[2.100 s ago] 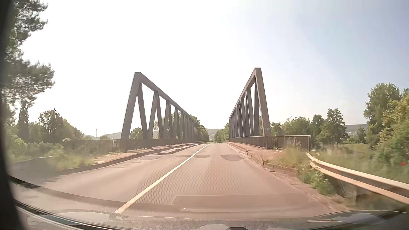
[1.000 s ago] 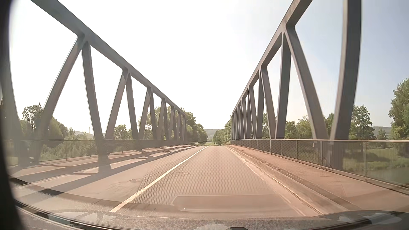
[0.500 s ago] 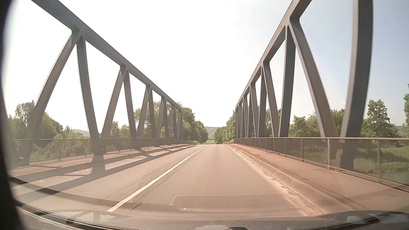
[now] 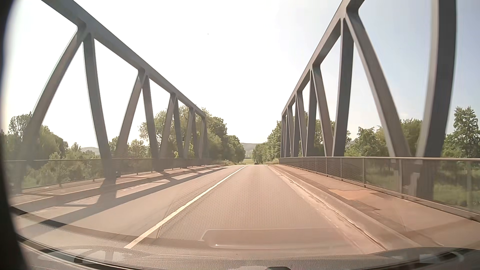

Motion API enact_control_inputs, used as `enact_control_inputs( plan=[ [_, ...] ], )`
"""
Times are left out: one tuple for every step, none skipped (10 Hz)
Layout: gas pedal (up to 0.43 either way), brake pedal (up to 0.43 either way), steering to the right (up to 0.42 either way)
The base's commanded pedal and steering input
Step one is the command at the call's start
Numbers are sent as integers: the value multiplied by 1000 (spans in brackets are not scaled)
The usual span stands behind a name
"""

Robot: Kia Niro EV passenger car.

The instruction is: Follow the waypoints while adhering to traffic rules and regulations

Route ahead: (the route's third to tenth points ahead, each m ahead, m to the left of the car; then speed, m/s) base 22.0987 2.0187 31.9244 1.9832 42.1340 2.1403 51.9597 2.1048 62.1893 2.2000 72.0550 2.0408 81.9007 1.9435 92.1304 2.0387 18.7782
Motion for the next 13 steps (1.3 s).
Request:
enact_control_inputs(
  plan=[
    [189,0,5],
    [197,0,3],
    [197,0,3],
    [197,0,3],
    [197,0,3],
    [197,0,3],
    [209,0,2],
    [209,0,1],
    [209,0,0],
    [209,0,0],
    [209,0,-1],
    [209,0,-2],
    [209,0,-3]
  ],
)
